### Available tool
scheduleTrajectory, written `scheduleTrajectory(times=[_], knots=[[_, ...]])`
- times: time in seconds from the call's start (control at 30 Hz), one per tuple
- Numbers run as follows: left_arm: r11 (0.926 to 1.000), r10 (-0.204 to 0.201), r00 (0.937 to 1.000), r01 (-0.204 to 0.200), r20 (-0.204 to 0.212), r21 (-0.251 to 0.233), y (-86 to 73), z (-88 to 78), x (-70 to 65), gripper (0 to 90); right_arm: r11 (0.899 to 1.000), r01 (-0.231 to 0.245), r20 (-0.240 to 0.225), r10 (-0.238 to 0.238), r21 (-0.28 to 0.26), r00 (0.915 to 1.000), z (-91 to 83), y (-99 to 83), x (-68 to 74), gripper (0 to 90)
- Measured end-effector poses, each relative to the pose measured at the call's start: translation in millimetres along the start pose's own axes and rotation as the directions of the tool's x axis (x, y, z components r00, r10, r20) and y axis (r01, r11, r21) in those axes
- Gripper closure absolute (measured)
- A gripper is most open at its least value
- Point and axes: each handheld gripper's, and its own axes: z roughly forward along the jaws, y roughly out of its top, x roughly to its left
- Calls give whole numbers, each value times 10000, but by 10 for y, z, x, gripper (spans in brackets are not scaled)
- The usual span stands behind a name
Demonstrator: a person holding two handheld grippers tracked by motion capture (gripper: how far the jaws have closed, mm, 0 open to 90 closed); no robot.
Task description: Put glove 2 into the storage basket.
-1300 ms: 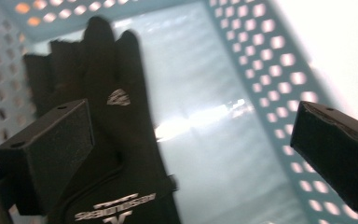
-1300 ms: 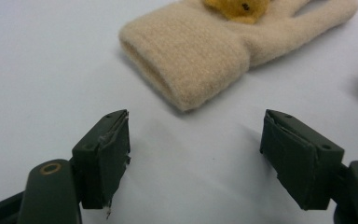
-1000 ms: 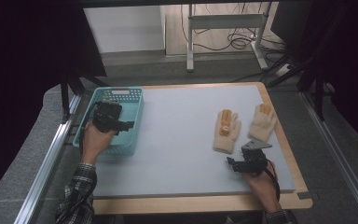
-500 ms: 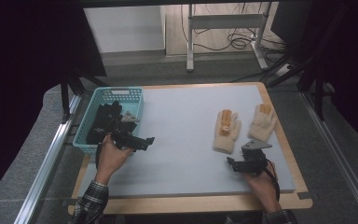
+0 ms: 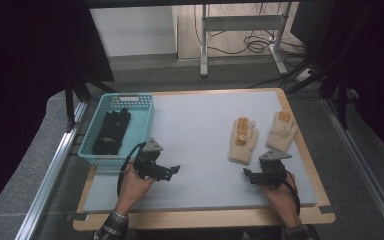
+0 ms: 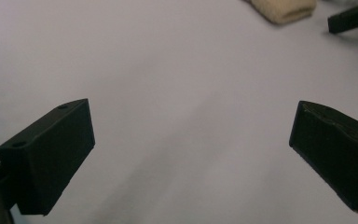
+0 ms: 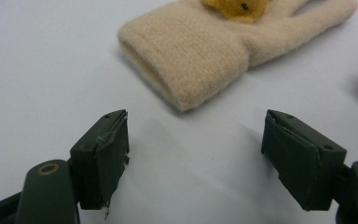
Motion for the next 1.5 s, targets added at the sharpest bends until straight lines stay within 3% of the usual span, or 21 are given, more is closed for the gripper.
scheduleTrajectory(times=[0.2, 0.27, 0.33, 0.4, 0.47, 0.7, 0.83, 1.0, 1.13, 1.47, 1.5], knots=[[9991, -384, 9993, 383, -1, 158, -264, 168, -14, 0, 10000, -4, -7, 4, -1, 10000, 0, 0, -1, 228], [9988, -422, 9991, 424, -83, 252, -317, 205, -13, 0, 10000, -13, -11, 13, 0, 10000, -1, 0, -2, 228], [9974, -208, 9991, 233, -365, 680, -363, 253, -17, 0, 10000, -6, -12, 6, 0, 10000, -1, 0, -1, 228], [9958, 36, 9974, 30, -723, 913, -386, 281, -33, 0, 10000, -10, -14, 10, 4, 10000, -1, 1, -2, 228], [9959, 110, 9965, -34, -830, 909, -389, 289, -50, 0, 10000, -7, -12, 7, 13, 10000, -2, 2, -1, 228], [9962, 57, 9964, 17, -851, 868, -397, 291, -49, 0, 9999, -99, -119, 99, 19, 9999, -9, 6, -12, 237], [9964, 54, 9963, 20, -862, 852, -399, 292, -49, 0, 9997, -233, -68, 233, 35, 9997, -52, 14, -88, 241], [9964, 58, 9962, 16, -873, 845, -400, 291, -50, 0, 9986, -498, 246, 502, -186, 9984, -180, 55, -305, 265], [9966, 39, 9961, 35, -883, 829, -401, 291, -50, 3, 9965, -761, 600, 781, -345, 9951, -265, 100, -563, 289], [9966, 35, 9961, 38, -884, 823, -402, 291, -50, 4, 9918, -1104, 1450, 1188, -643, 9823, -274, 300, -1115, 333], [9966, 34, 9961, 39, -883, 823, -402, 291, -50, 4, 9901, -1198, 1589, 1302, -729, 9787, -270, 366, -1223, 339]])
